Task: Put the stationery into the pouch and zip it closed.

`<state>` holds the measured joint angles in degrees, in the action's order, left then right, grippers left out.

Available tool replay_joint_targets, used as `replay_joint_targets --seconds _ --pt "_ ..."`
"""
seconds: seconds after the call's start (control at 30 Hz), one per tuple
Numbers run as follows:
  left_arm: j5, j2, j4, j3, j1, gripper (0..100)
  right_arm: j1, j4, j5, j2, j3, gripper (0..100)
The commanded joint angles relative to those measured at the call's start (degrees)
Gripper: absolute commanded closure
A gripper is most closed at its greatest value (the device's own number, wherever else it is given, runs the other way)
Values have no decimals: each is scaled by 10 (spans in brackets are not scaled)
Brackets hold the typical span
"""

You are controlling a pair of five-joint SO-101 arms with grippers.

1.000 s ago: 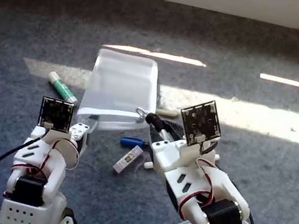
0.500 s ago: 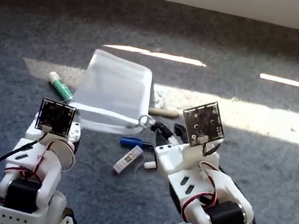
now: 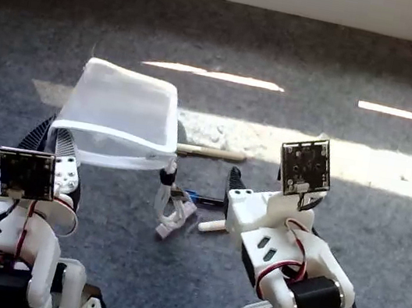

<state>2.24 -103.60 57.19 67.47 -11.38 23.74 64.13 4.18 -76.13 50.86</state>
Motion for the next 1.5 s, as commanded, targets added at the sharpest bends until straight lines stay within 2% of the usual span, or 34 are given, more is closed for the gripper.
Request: replay_joint_targets --seconds 0.0,0.27,0.57,0.7,0.8,1.0,1.13,1.33,1.47 --pt "-8 -3 1 -52 -38 993 -17 -23 3 -7 -5 738" --pt "-10 -3 67 -95 -99 993 -37 -64 3 17 36 738" --pt "-11 -2 90 -125 -98 993 -38 -63 2 205 7 738" --pt "-11 -2 91 -132 -98 993 -39 -18 -36 249 -26 738" --pt "-11 -2 91 -132 -91 993 -39 14 -37 273 -48 738" --pt "-11 6 91 -135 -63 993 -39 26 96 327 -77 738" --pt "-11 88 91 -159 -61 993 -39 27 160 364 -79 738" --pt "-39 236 91 -222 -59 993 -43 30 209 408 -104 738" --pt "-44 289 91 -270 -36 993 -78 65 244 444 -141 738"
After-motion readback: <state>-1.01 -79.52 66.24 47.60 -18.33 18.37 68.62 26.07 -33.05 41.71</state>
